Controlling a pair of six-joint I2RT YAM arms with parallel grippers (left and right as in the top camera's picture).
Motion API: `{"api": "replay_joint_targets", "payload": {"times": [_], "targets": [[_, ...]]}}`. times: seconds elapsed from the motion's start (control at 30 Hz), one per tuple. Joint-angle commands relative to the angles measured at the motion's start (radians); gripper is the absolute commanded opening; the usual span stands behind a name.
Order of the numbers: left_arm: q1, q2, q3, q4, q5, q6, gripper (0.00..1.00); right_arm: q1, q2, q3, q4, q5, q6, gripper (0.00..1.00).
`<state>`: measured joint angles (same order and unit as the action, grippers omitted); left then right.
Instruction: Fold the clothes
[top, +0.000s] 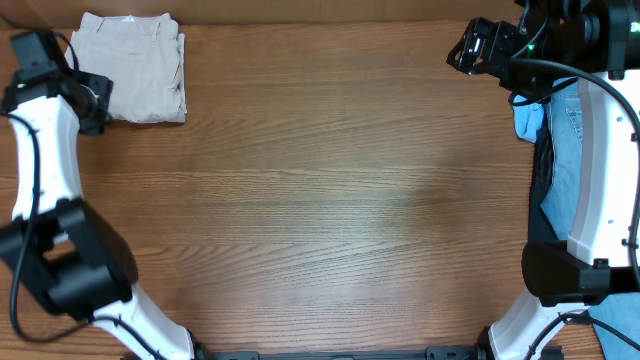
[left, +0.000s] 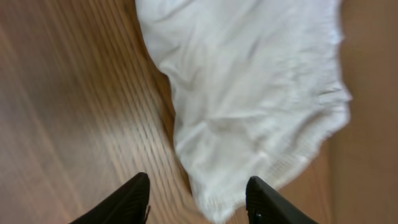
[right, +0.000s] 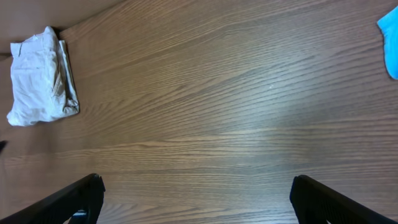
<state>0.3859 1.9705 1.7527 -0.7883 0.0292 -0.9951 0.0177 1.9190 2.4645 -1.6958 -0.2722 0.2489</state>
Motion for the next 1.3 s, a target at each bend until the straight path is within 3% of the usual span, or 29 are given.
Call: {"api": "replay_joint_targets", "payload": {"times": [0.0,0.23,0.3,0.33,0.37,0.63,0.77,1.03,1.27], "targets": [[-0.006,-0.129,-0.005,-0.016,-0.018,0.150,0.49,0.004,-0.024,-0.003,0.002,0.002,0.020,1.00],[-0.008,-0.387,-0.005,-0.056,0.105,0.398,0.52,0.004,-0.147,-0.002,0.002,0.002,0.037,1.00],[-0.008,-0.465,-0.005,-0.063,0.188,0.469,0.66,0.004,-0.193,-0.002,0.002,0.002,0.037,1.00],[-0.008,-0.504,-0.005,-0.071,0.230,0.491,0.86,0.004,-0.217,-0.002,0.002,0.002,0.037,1.00],[-0.008,-0.540,-0.005,-0.077,0.273,0.516,1.00,0.004,-0.241,-0.003,0.002,0.002,0.037,1.00],[-0.008,-0.794,-0.005,-0.186,0.497,0.706,1.00,0.010,-0.451,-0.012,0.002,-0.010,0.040,1.00],[-0.008,-0.889,-0.005,-0.285,0.579,0.785,1.00,0.023,-0.592,-0.100,0.002,-0.013,0.041,1.00],[-0.008,-1.033,-0.064,-0.480,0.658,0.936,1.00,0.022,-0.881,-0.517,0.024,-0.008,0.063,1.00],[-0.008,-1.224,-0.338,-0.418,0.719,0.954,1.00,0.022,-1.072,-0.938,0.270,-0.008,0.073,1.00]]}}
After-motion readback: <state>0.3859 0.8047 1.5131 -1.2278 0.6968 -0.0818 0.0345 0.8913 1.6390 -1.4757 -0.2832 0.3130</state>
